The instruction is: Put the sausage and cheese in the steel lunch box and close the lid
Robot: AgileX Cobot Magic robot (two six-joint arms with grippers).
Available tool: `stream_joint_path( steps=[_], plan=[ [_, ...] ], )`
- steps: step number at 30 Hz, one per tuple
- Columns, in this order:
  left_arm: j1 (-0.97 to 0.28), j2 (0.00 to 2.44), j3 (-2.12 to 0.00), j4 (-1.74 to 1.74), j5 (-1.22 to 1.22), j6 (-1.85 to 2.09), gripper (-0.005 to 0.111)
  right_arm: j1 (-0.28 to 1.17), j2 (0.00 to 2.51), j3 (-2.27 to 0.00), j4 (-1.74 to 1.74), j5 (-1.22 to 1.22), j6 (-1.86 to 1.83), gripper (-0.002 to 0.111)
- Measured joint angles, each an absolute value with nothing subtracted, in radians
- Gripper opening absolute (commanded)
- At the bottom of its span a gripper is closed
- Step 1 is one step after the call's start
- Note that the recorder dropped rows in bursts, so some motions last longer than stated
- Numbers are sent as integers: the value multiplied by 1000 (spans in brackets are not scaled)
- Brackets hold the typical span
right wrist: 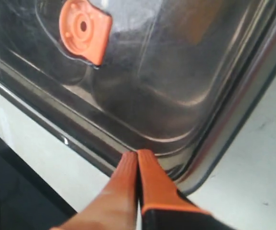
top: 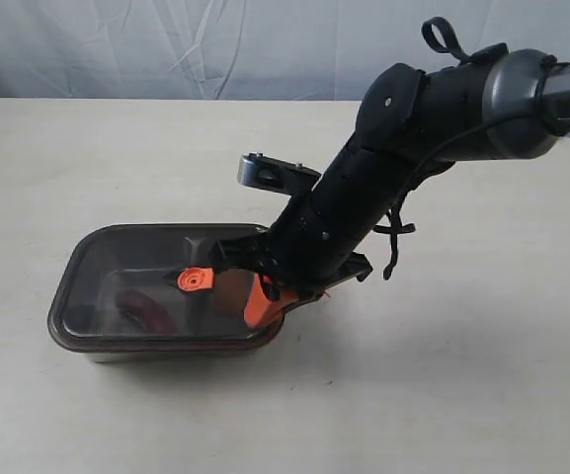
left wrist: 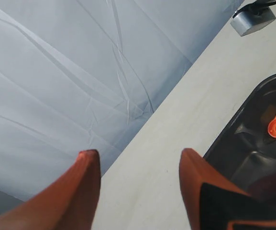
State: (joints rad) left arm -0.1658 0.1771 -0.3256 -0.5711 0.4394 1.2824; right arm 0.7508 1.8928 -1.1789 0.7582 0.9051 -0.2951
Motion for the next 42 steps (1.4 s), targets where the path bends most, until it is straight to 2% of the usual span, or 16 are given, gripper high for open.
stream_joint_path(
  steps=[8, 18, 27, 42],
  plan=[
    [-166, 177, -326, -571, 439, 1282, 49, 751, 1901, -1179, 765, 869, -302, -1],
    [-166, 177, -326, -571, 439, 1282, 49, 751, 1768, -1179, 761, 822, -314, -1],
    [-166, 177, -326, -571, 439, 1282, 49, 751, 1699, -1179, 578, 928, -83, -1],
    [-166, 177, -326, -571, 439, 1282, 49, 752, 1710, -1179, 522, 1069, 11, -1]
  ],
)
